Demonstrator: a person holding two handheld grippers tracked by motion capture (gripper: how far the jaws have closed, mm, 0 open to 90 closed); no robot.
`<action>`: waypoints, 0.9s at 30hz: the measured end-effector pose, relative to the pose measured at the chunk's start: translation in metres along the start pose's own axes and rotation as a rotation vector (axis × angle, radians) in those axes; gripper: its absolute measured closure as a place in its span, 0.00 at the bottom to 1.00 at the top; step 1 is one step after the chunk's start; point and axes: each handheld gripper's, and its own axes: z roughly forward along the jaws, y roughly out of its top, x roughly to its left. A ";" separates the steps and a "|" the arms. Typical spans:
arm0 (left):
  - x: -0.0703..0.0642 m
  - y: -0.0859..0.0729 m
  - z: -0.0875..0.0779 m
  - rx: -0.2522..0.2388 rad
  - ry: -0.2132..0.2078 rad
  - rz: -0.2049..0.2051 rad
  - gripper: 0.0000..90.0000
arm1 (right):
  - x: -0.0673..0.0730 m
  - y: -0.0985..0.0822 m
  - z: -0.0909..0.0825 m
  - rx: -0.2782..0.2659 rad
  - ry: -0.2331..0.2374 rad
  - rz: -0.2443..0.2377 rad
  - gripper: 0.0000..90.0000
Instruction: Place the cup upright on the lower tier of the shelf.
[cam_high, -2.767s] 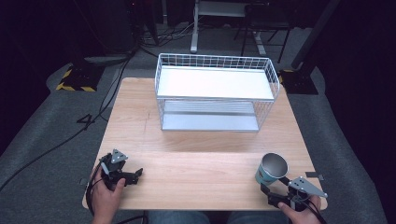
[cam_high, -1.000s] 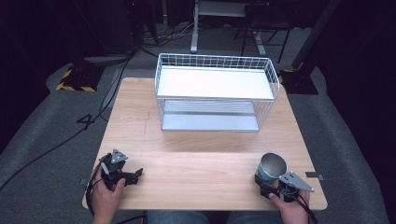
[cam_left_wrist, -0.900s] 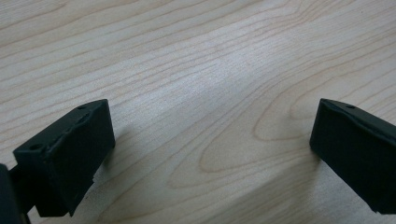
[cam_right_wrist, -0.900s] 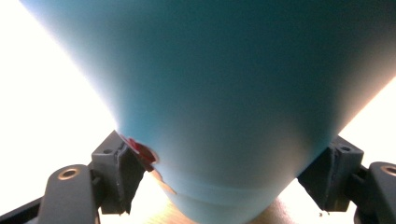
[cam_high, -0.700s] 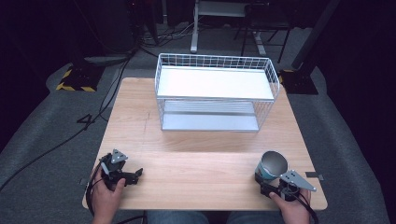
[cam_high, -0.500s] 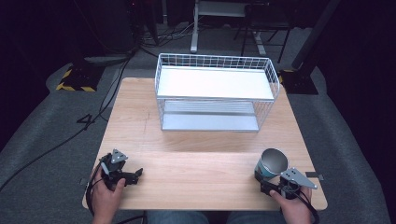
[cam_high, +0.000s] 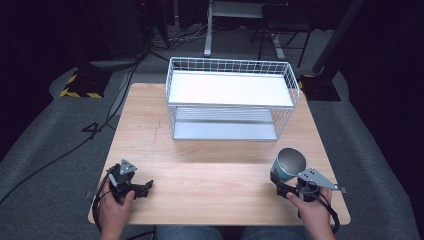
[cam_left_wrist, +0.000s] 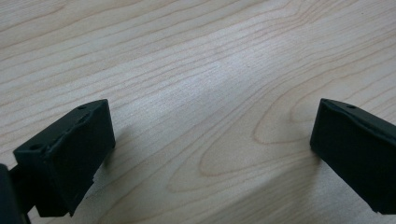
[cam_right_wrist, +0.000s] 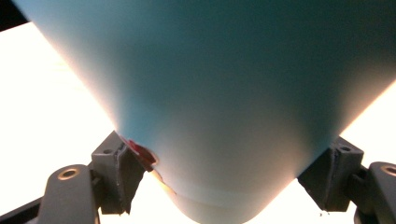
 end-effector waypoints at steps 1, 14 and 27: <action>0.000 0.000 0.000 0.000 0.000 0.000 0.00 | 0.000 0.002 0.002 0.000 0.004 0.002 0.28; 0.000 0.000 0.000 -0.002 0.000 0.000 0.00 | 0.003 0.023 0.032 0.006 0.035 0.004 0.28; 0.000 0.000 0.000 -0.003 0.000 0.000 0.00 | 0.015 0.046 0.063 0.030 0.076 -0.037 0.28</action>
